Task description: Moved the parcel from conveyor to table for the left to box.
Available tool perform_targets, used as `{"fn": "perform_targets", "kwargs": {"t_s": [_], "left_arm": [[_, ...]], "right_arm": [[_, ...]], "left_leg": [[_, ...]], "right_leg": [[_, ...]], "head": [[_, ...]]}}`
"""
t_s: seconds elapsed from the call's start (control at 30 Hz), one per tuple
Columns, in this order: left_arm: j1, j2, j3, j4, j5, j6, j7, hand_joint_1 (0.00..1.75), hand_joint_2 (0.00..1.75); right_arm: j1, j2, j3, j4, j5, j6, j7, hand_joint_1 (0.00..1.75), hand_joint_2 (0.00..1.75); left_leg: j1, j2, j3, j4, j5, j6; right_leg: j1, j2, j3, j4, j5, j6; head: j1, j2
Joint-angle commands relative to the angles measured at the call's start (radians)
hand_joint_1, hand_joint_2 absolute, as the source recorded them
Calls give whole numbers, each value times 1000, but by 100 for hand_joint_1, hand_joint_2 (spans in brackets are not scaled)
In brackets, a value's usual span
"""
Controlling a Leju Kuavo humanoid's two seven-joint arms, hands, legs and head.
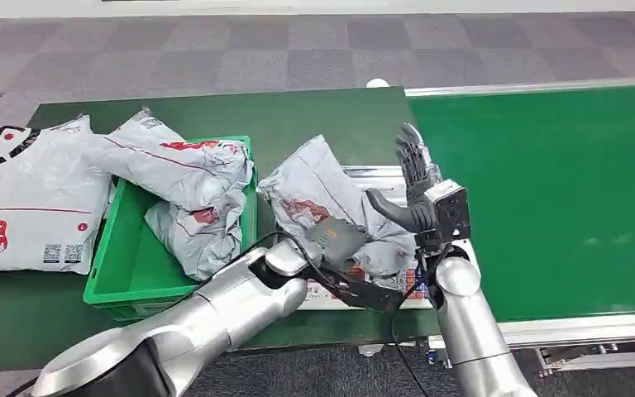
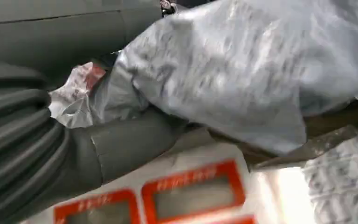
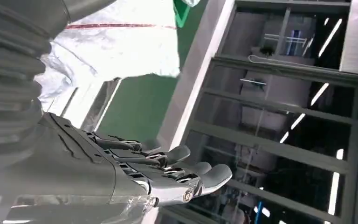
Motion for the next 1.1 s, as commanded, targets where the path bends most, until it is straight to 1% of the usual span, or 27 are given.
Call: {"fn": "perform_targets", "kwargs": {"t_s": [0.03, 0.1, 0.17, 0.2, 0.23, 0.27, 0.3, 0.37, 0.53, 0.63, 0.67, 0.73, 0.83, 0.87, 0.9, 1.0, 1.03, 1.1], "left_arm": [[-124, 20, 20, -112, -38, 233, -18, 175, 175], [-148, 20, 55, -146, -75, 240, -17, 175, 175], [-157, 20, 99, -170, -167, 270, -20, 175, 175], [-156, 20, 119, -178, -231, 328, -21, 175, 175], [-150, 20, 155, -184, -259, 329, -32, 175, 175], [-150, 20, 160, -183, -280, 342, -35, 175, 175], [-141, 20, 204, -183, -337, 369, -44, 175, 175], [-134, 20, 237, -184, -382, 366, -51, 175, 175], [-128, 20, 245, -186, -393, 365, -54, 175, 175], [-127, 20, 244, -186, -394, 365, -54, 175, 175], [-127, 20, 244, -186, -394, 365, -54, 175, 175], [-127, 20, 244, -186, -394, 365, -54, 175, 175], [-127, 20, 244, -186, -394, 365, -54, 175, 175], [-127, 20, 248, -184, -430, 382, -43, 175, 175], [-125, 20, 268, -184, -449, 387, -37, 175, 175], [-102, 20, 401, -183, -566, 412, -60, 175, 175], [-89, 23, 459, -195, -603, 421, -56, 175, 175], [-70, 35, 534, -210, -665, 439, -57, 175, 175]], "right_arm": [[51, 8, -11, -120, 48, -30, 21, 0, 175], [67, 8, -15, -158, 66, -34, 31, 0, 175], [81, 3, -16, -172, 67, -35, 32, 0, 175], [89, -4, -10, -176, 75, -39, 26, 0, 175], [98, -11, -4, -177, 77, -41, 22, 0, 175], [102, -15, -1, -179, 78, -41, 19, 0, 175], [119, -25, 6, -184, 83, -52, 12, 0, 175], [127, -30, 9, -180, 78, -54, 10, 0, 175], [124, -30, 10, -177, 77, -55, 9, 0, 175], [121, -30, 10, -178, 78, -54, 10, 0, 175], [121, -30, 10, -178, 78, -54, 10, 0, 175], [121, -30, 10, -178, 78, -54, 10, 0, 175], [121, -30, 10, -178, 78, -54, 10, 0, 175], [121, -33, 14, -174, 77, -54, 10, 0, 175], [120, -34, 16, -171, 75, -55, 13, 0, 175], [117, -34, 20, -160, 68, -57, 19, 0, 175], [113, -31, 20, -158, 66, -60, 27, 0, 175], [117, -30, 24, -160, 71, -68, 35, 0, 175]], "left_leg": [[0, 0, -1, 1, -1, 0], [0, 0, -1, 1, -1, 0], [0, 0, -2, 2, -1, -1], [0, 0, -2, 1, -1, 0], [0, 0, -1, 1, -1, -1], [0, 0, -1, 0, -1, 0], [0, 1, 1, 0, -1, -1], [0, 1, 0, 0, -1, -1], [0, 3, 1, 0, -1, 0], [1, 5, 4, -2, -1, 0], [0, 3, 0, 0, 0, 0], [0, 3, 2, -1, -1, -1], [0, 3, 0, 0, -1, 0], [1, 4, 2, -1, -1, 0], [0, 4, 3, -2, -1, -1], [0, 4, 1, -1, -1, -1], [0, 4, 0, 0, 0, 0], [0, 4, 0, -1, -1, 0]], "right_leg": [[0, 0, -1, 1, -1, -1], [0, 1, -1, 1, -1, -1], [0, 0, -2, 2, -1, -1], [0, 0, -2, 1, -1, -1], [0, 1, 0, 0, -1, -1], [0, 1, -1, 0, 0, -1], [0, 1, 1, -1, 0, -1], [0, 2, -1, 0, 0, -1], [0, 3, 0, -1, 0, -1], [1, 6, 3, -3, 1, -1], [0, 3, -1, 0, 0, -1], [1, 3, 1, -2, 0, -1], [0, 3, -1, 0, 0, -1], [1, 4, 1, -2, 0, -1], [0, 5, 2, -3, 0, -1], [0, 4, 0, -1, 0, -1], [0, 4, -1, 0, 0, -1], [0, 4, -1, 0, 0, 0]], "head": [[0, 0], [0, 0], [0, 0], [0, 0], [0, 0], [0, 0], [0, 0], [0, 0], [0, 0], [0, 0], [0, 0], [0, 0], [0, 0], [0, 0], [0, 0], [0, 0], [0, 0], [0, 0]]}}
